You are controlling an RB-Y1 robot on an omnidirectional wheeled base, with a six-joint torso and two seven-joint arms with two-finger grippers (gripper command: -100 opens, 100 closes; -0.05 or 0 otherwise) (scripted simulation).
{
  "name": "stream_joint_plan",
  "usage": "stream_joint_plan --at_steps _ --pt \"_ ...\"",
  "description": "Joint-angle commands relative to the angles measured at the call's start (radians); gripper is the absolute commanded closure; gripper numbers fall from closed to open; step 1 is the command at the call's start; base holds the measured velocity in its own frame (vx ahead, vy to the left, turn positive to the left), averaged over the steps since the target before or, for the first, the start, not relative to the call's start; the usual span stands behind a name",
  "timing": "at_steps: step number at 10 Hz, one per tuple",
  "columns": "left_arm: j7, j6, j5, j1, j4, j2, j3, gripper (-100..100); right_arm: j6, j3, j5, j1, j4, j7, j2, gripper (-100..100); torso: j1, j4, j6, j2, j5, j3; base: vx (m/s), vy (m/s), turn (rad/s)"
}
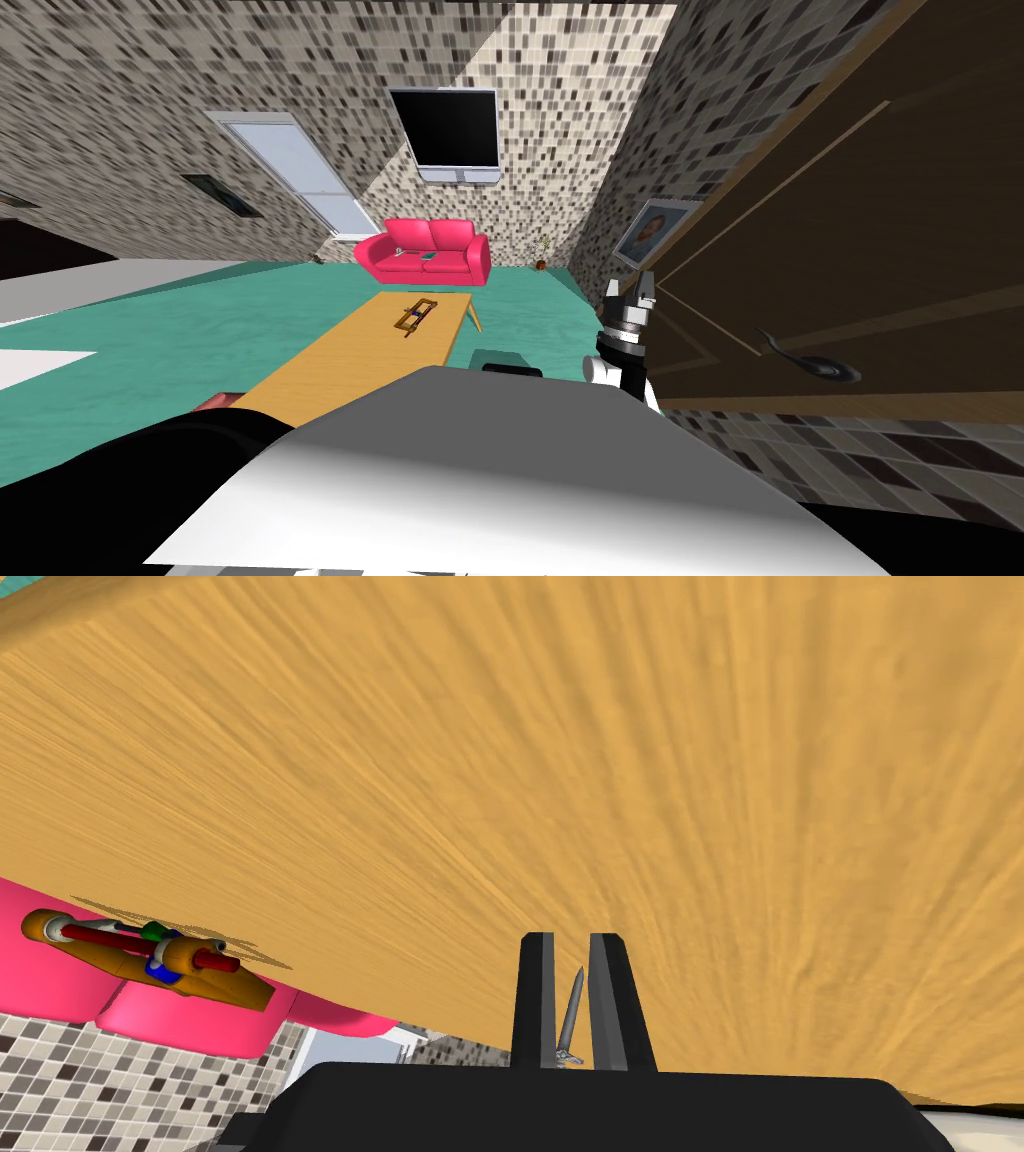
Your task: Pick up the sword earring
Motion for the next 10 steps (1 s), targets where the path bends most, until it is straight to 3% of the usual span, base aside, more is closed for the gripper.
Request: stream_joint_plan --at_steps 1,3,4,5,8,9,10 --pt "0.000 0.000 0.000 0.000 0.000 0.000 0.000 100 0.000 0.000 0.000 0.000 0.000 0.000 0.000 0 0.000 0.000 0.000 0.000 0.000 0.000 0.000 0.000 0.000" --pt "0.000 -0.003 0.000 -0.001 -0.002 0.001 0.001 100 0.000 0.000 0.000 0.000 0.000 0.000 0.000 0 0.001 -0.001 -0.001 -0.001 0.001 -0.001 0.000 0.000 0.000" --pt "0.000 -0.003 0.000 -0.001 -0.001 0.001 0.001 0 0.000 0.000 0.000 0.000 0.000 0.000 0.000 0 0.002 -0.001 -0.001 -0.001 0.001 -0.001 0.000 0.000 0.000" --pt "-0.021 0.006 0.022 0.032 -0.037 0.005 -0.002 100 0.000 0.000 0.000 0.000 0.000 0.000 0.000 0 0.002 -0.001 -0.001 -0.001 0.001 -0.001 0.013 -0.008 -0.001" --pt "-0.051 0.007 0.061 0.082 -0.091 0.012 -0.011 100 0.000 0.000 0.000 0.000 0.000 0.000 0.000 0 0.000 -0.001 -0.001 -0.002 0.001 -0.001 0.021 -0.019 0.008" --pt "-0.046 0.010 0.052 0.070 -0.080 0.008 -0.006 100 0.000 0.000 0.000 0.000 0.000 0.000 0.000 0 -0.001 0.000 -0.001 -0.001 0.001 -0.001 0.005 -0.009 0.004" --pt "-0.049 0.011 0.053 0.072 -0.082 0.008 -0.006 0 0.000 0.000 0.000 0.000 0.000 0.000 0.000 0 0.000 0.000 -0.001 -0.001 0.001 0.000 0.000 0.000 0.000"
